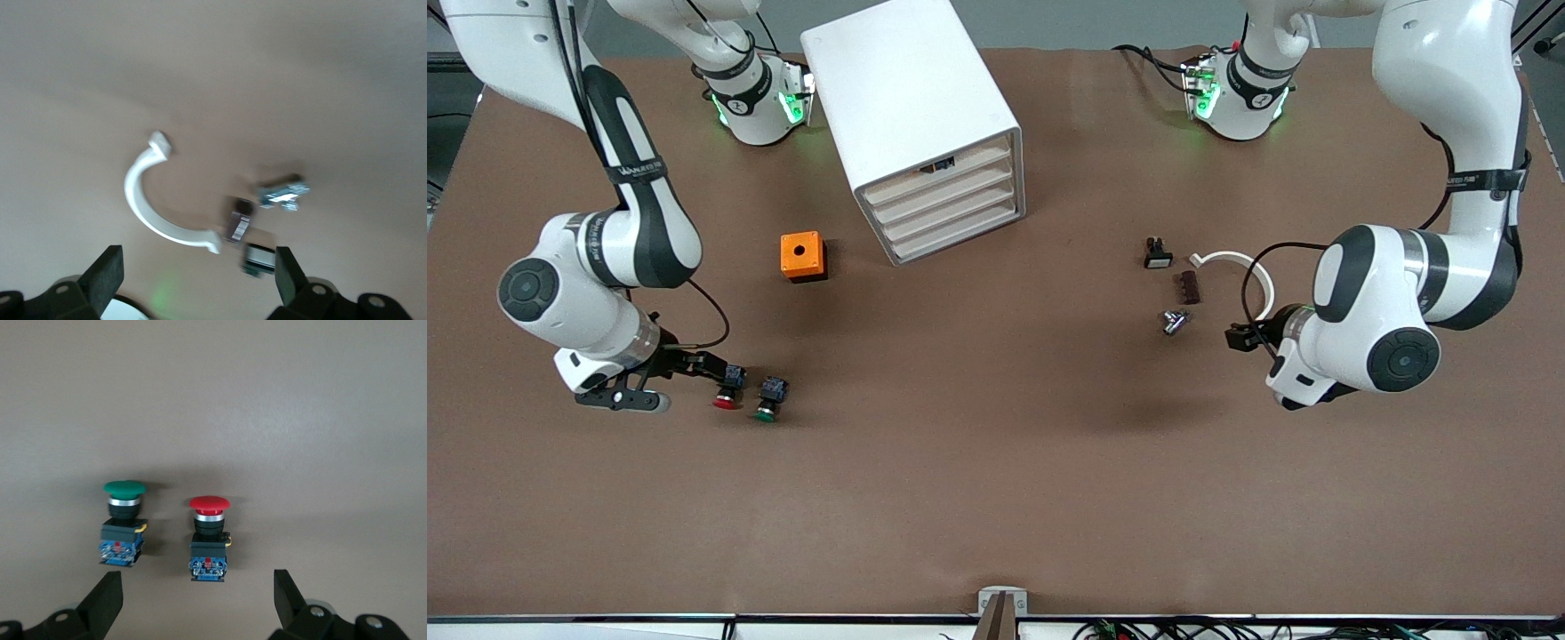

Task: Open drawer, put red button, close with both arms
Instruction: 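Grasp the red button with the right gripper while the left gripper reaches the drawer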

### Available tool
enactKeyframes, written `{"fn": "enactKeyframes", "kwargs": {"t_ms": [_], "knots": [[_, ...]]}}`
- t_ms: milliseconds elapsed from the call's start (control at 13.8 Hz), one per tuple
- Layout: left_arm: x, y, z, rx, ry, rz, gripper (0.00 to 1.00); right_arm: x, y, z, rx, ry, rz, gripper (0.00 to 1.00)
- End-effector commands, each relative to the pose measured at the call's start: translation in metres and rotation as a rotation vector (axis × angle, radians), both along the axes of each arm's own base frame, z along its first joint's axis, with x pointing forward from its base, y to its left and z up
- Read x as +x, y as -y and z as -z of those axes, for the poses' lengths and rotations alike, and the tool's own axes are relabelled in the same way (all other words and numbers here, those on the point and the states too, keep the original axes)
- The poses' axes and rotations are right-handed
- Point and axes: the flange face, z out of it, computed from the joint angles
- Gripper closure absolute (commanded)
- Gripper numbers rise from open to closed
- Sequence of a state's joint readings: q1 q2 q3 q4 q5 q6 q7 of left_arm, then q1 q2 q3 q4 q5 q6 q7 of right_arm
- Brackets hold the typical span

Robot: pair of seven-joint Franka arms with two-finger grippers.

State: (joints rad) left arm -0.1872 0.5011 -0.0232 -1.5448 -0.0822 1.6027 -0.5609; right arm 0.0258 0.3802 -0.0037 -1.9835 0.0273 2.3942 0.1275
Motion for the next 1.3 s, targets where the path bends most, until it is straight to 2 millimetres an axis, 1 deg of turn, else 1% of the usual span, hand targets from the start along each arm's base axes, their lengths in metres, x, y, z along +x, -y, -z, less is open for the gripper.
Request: {"fn": "enactKeyframes", "kwargs": {"t_ms": [0,144,217,361,433,506,578,650,722,795,867,939,1011,1228], "knots": [[0.0,0.031,-0.002,0.008,-0.06,-0.155,0.0,-0.006,-0.002,0.023,0.007,-0.026,0.08,0.0],[-0.005,0.053,0.0,-0.008,-0.128,-0.307,0.0,-0.007,-0.004,0.043,0.007,-0.033,0.105,0.0],[-0.006,0.061,0.007,-0.017,-0.171,-0.4,0.0,-0.008,-0.004,0.052,0.006,-0.043,0.107,0.0],[-0.008,0.077,0.014,-0.018,-0.272,-0.599,0.0,-0.01,-0.007,0.063,0.008,-0.06,0.136,0.0],[-0.01,0.083,0.021,0.005,-0.332,-0.702,0.0,-0.011,-0.014,0.066,0.007,-0.063,0.138,0.0],[-0.014,0.099,0.025,0.021,-0.391,-0.775,0.0,-0.011,-0.018,0.07,0.007,-0.065,0.14,0.0],[-0.015,0.107,0.029,0.03,-0.436,-0.83,0.0,-0.011,-0.018,0.073,0.007,-0.06,0.142,0.0],[-0.013,0.118,0.029,0.034,-0.473,-0.879,0.0,-0.011,-0.017,0.077,0.006,-0.066,0.14,0.0],[-0.014,0.131,0.034,0.053,-0.523,-0.927,0.0,-0.012,-0.017,0.079,0.005,-0.069,0.14,0.01],[-0.015,0.138,0.041,0.085,-0.574,-0.981,0.0,-0.011,-0.017,0.079,0.005,-0.068,0.138,0.09],[-0.018,0.149,0.047,0.119,-0.639,-1.022,0.0,-0.011,-0.017,0.079,0.005,-0.069,0.138,0.14],[-0.021,0.162,0.049,0.142,-0.7,-1.042,0.0,-0.011,-0.016,0.079,0.004,-0.067,0.133,0.16],[-0.029,0.176,0.051,0.175,-0.751,-1.053,0.0,-0.011,-0.012,0.079,0.005,-0.066,0.134,0.2],[-0.049,0.208,0.071,0.318,-0.917,-1.112,0.0,-0.01,-0.008,0.082,-0.001,-0.065,0.127,0.32]]}}
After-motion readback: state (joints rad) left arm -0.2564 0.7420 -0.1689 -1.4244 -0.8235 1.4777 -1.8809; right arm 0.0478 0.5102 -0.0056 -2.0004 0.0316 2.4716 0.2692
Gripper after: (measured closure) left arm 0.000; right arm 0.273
